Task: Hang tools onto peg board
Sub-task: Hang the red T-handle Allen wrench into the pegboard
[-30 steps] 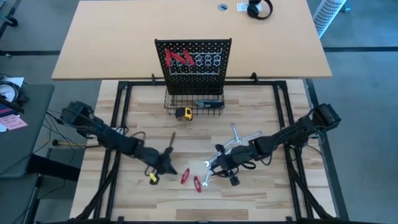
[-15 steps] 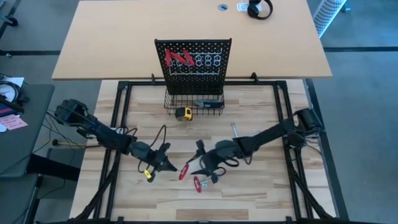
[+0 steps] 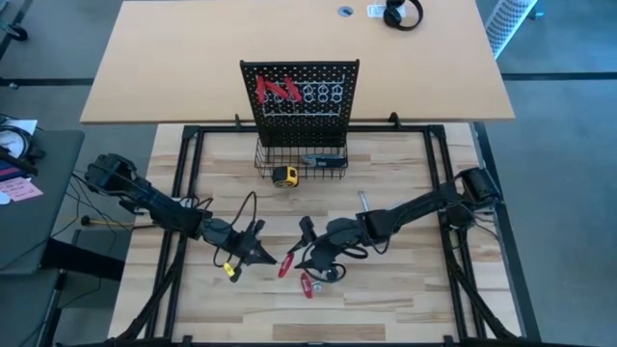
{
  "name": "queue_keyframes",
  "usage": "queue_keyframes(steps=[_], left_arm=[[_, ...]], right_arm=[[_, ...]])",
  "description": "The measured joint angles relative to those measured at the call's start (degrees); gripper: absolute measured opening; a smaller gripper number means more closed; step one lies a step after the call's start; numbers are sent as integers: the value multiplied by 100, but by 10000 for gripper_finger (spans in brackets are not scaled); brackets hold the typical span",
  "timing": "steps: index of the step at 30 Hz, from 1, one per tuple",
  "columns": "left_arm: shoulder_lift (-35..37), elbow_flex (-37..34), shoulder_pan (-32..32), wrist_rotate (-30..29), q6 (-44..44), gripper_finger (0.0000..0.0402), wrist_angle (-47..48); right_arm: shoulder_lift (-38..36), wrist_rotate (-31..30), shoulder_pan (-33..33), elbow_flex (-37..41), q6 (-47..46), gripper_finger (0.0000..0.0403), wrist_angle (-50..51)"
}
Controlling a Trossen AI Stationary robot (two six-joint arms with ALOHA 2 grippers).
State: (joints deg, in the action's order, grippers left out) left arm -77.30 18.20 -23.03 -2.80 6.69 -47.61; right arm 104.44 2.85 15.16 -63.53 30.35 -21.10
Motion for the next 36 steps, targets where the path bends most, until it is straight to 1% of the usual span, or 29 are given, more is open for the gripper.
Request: queue_keyframes(steps=[6,9,17,20,26,31,33,36], left_arm=[[0,0,0,-113,88,0,-164],[2,2,0,-116,159,0,-296],[2,2,0,-164,200,0,-210],[2,2,0,-173,223,0,-173],[3,2,0,-176,260,0,-146],[2,2,-7,-330,374,1,-98],[2,2,-4,-353,583,9,-85],[7,6,-2,-374,649,36,-28]], right_arm=[[364,-5,-24,-41,293,174,-504],[480,-81,-24,-118,356,160,-486],[378,-83,-13,-214,197,104,-466],[378,-83,-10,-214,70,99,-449],[378,-83,11,-212,-6,106,-437],[373,-97,6,-212,-290,64,-365],[331,-226,7,-212,-410,64,-246],[93,-588,19,-219,-466,64,298]])
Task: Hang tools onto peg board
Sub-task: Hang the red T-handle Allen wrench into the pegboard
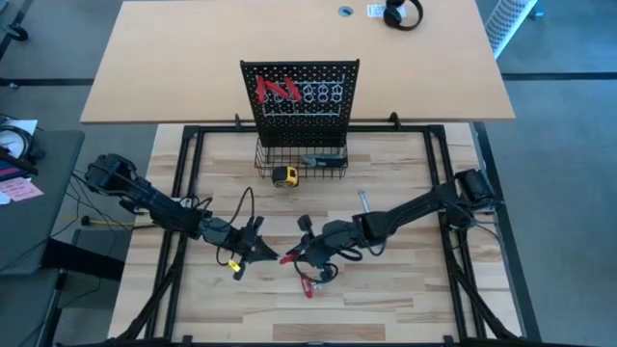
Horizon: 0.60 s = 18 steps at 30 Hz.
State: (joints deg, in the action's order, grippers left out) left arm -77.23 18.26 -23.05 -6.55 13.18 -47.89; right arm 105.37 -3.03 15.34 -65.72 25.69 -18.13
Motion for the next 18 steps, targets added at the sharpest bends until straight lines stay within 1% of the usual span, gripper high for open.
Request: queue_keyframes(steps=[3,5,7,9,12,14,16,18], left_arm=[[-2,0,-1,-14,-18,73,303],[-2,0,-2,-150,-66,98,483],[-2,0,0,-346,-134,119,639],[-4,0,0,-653,-189,135,705],[-56,0,0,-1179,-263,146,680],[-99,0,3,-1397,-283,147,661],[-159,0,4,-1486,-285,147,644],[-169,-1,2,-1515,-282,144,677]], right_arm=[[-447,-495,2,-171,-123,64,831],[-818,-902,-16,-370,-262,64,1486],[-1141,-1356,-86,-734,-404,64,2395],[-1398,-1686,-198,-1192,-533,64,3285],[-1603,-2084,-495,-2031,-588,64,4319],[-1627,-2317,-749,-2639,-571,64,4911],[-1619,-2449,-1025,-3137,-398,64,5262],[-1619,-2481,-1310,-3463,-161,64,5325]])
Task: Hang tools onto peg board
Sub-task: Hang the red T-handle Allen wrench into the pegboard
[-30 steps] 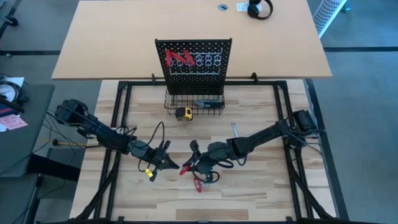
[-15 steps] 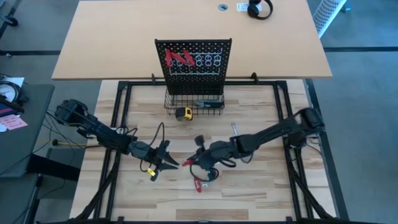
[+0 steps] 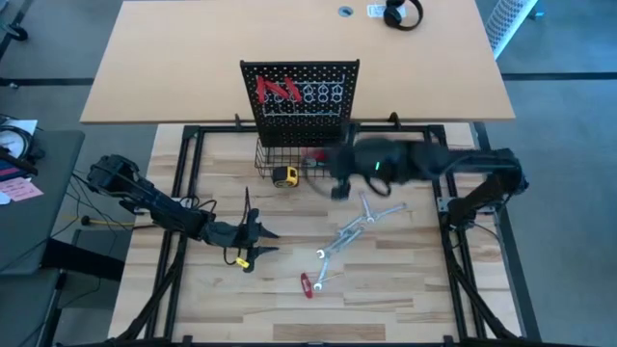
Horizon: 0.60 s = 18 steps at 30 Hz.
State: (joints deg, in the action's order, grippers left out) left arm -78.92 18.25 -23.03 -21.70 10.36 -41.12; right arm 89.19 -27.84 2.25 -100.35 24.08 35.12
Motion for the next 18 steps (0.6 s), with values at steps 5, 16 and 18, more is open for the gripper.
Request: queue_keyframes(steps=[5,16,18], left_arm=[[3,1,0,-14,-1,140,11],[3,1,0,-19,-3,139,21],[3,1,0,-19,-4,139,15]], right_arm=[[11,-80,-569,-596,426,64,23],[25,319,-1332,-823,661,64,-103],[93,371,-1423,-832,664,64,-195]])
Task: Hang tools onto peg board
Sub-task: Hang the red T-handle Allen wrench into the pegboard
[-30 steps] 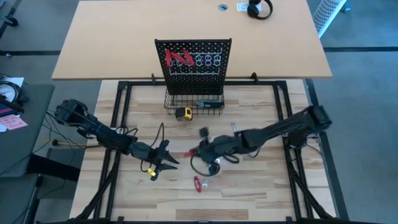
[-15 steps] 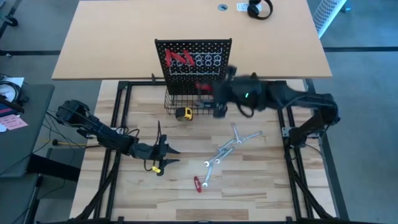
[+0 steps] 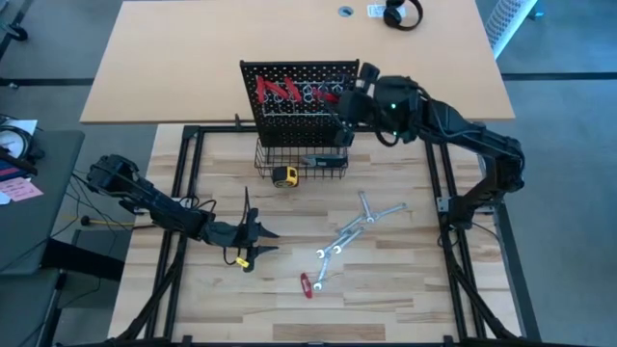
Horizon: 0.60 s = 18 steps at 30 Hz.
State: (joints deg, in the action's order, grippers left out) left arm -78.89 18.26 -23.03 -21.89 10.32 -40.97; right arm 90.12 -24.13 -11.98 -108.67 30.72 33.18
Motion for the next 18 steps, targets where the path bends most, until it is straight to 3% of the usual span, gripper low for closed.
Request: queue_keyframes(steps=[18], left_arm=[[2,-2,0,2,-23,139,-12]], right_arm=[[303,382,-531,10,64,64,-51]])
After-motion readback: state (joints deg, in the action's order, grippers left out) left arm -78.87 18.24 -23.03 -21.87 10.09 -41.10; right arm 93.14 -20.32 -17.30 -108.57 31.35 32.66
